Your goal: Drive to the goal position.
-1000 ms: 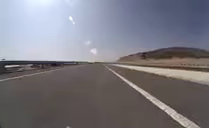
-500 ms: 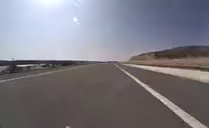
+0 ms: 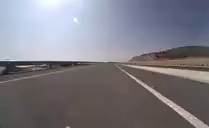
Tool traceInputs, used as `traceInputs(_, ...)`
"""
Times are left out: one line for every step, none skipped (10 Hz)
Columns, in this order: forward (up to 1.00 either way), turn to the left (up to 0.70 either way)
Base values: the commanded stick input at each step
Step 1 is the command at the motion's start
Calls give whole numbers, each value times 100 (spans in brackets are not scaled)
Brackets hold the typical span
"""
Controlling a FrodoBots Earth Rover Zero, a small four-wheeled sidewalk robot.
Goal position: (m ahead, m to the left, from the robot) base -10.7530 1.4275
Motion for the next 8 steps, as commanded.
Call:
traceInputs(100, 0)
traceInputs(100, 0)
traceInputs(100, 0)
traceInputs(100, 0)
traceInputs(100, 0)
traceInputs(100, 0)
traceInputs(100, 0)
traceInputs(100, 0)
